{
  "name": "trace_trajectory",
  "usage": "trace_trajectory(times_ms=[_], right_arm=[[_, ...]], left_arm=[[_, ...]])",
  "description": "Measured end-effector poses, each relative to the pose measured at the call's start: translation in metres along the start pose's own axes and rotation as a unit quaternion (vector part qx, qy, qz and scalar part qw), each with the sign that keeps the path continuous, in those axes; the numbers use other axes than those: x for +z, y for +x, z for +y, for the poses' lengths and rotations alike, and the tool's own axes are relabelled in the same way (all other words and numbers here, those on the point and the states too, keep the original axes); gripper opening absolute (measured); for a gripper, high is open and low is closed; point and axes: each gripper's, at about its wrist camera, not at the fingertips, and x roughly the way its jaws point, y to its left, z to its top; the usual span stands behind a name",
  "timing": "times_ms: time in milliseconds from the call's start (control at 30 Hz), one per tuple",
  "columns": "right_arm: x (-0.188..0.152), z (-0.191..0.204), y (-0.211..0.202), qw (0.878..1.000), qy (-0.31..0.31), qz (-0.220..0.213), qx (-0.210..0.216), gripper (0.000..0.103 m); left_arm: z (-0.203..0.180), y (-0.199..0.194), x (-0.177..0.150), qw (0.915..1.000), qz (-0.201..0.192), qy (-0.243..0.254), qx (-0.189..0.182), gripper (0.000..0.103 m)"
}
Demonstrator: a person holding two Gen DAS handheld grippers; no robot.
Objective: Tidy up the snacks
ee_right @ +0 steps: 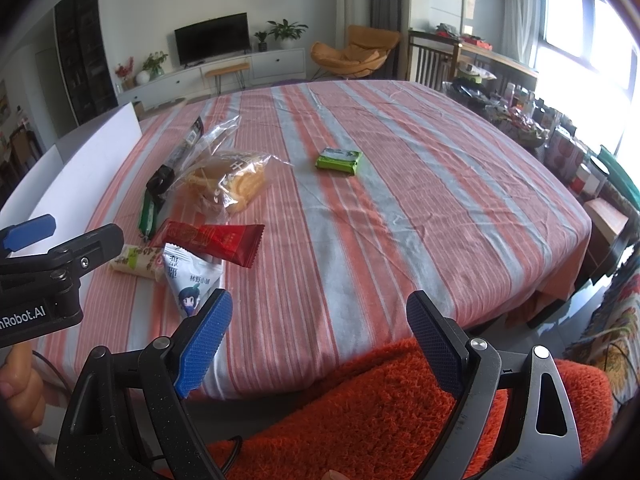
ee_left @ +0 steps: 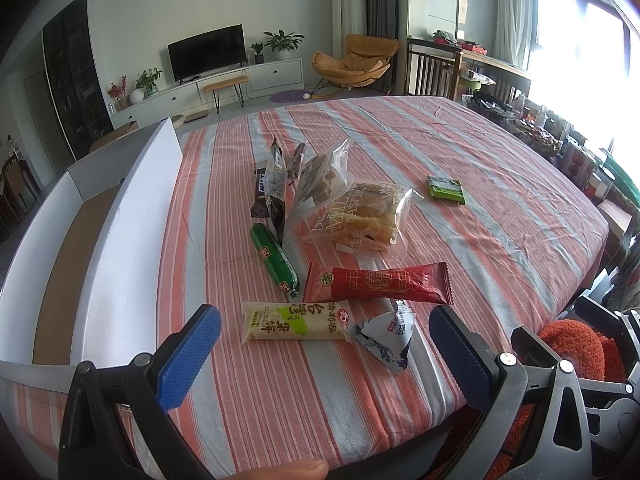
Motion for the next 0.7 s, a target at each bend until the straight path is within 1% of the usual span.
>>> trace_trajectory(times_ms=[233,333,433,567,633,700], right_arm=[[-0.002,0.003,0.001,1.0,-0.001,0.006,0.004,0.091],[-0.001,0.0,0.002,1.0,0.007,0.015,0.017,0.091],[-0.002,-0.016,0.009,0.998,0.047,0.034,0.038,0.091],[-0.004,-0.041,0.016,0.991,0.109,0.057,0.048,0.091],[-0.005,-0.044,0.019,0.988,0.122,0.07,0.062,0.091],[-0.005,-0.041,0.023,0.986,0.116,0.086,0.082,0.091]], left_arm=[[0.001,0.0,0.0,1.0,0.002,0.002,0.0,0.103],[0.006,0.0,-0.001,0.9999,0.01,0.007,-0.003,0.103],[0.015,0.004,-0.002,0.9991,0.038,0.011,-0.018,0.103],[0.035,0.008,-0.008,0.9966,0.073,-0.007,-0.039,0.103],[0.044,0.011,-0.013,0.9955,0.083,-0.014,-0.044,0.103],[0.049,0.018,-0.018,0.9937,0.097,-0.015,-0.053,0.103]])
